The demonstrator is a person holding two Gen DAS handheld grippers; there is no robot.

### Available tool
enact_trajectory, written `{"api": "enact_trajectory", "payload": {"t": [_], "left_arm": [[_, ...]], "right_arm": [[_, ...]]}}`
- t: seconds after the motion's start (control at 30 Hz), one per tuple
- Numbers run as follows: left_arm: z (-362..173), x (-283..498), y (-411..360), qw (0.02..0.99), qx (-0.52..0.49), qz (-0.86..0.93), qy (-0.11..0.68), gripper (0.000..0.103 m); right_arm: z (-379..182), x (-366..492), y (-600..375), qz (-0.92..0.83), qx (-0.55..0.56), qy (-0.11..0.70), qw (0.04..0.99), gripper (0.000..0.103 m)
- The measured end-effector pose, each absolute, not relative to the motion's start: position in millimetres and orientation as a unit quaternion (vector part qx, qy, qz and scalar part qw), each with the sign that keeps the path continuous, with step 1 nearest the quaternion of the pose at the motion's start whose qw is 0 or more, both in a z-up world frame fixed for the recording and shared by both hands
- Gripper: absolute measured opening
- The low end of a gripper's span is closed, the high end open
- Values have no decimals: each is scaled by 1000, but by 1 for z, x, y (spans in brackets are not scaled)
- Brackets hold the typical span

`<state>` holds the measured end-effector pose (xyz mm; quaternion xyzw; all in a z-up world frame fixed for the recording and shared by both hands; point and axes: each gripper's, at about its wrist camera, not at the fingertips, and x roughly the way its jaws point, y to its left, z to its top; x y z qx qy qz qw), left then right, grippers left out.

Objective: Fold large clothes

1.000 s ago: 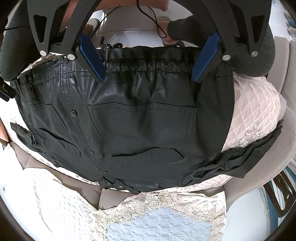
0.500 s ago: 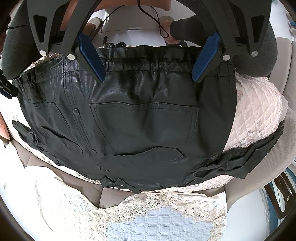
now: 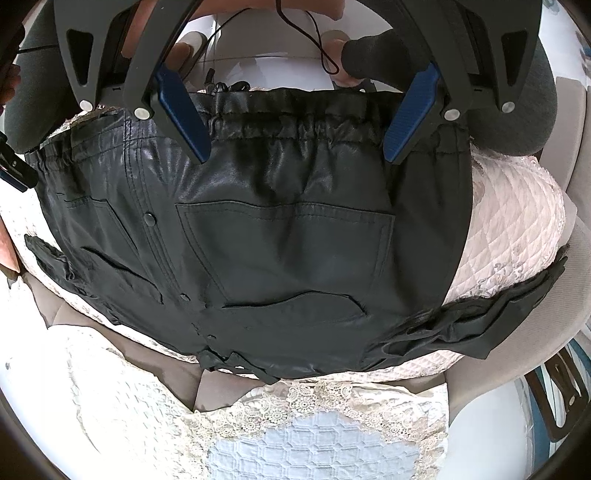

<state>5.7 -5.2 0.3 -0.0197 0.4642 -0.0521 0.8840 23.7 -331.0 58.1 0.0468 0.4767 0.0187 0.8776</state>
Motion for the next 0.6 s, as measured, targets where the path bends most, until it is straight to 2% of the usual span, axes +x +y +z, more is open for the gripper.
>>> {"api": "enact_trajectory", "payload": {"t": [0.6], "left_arm": [[2, 7, -5, 887, -14, -54, 458, 96]], "right_arm": [[60, 27, -321, 28, 44, 482, 875, 75]]}}
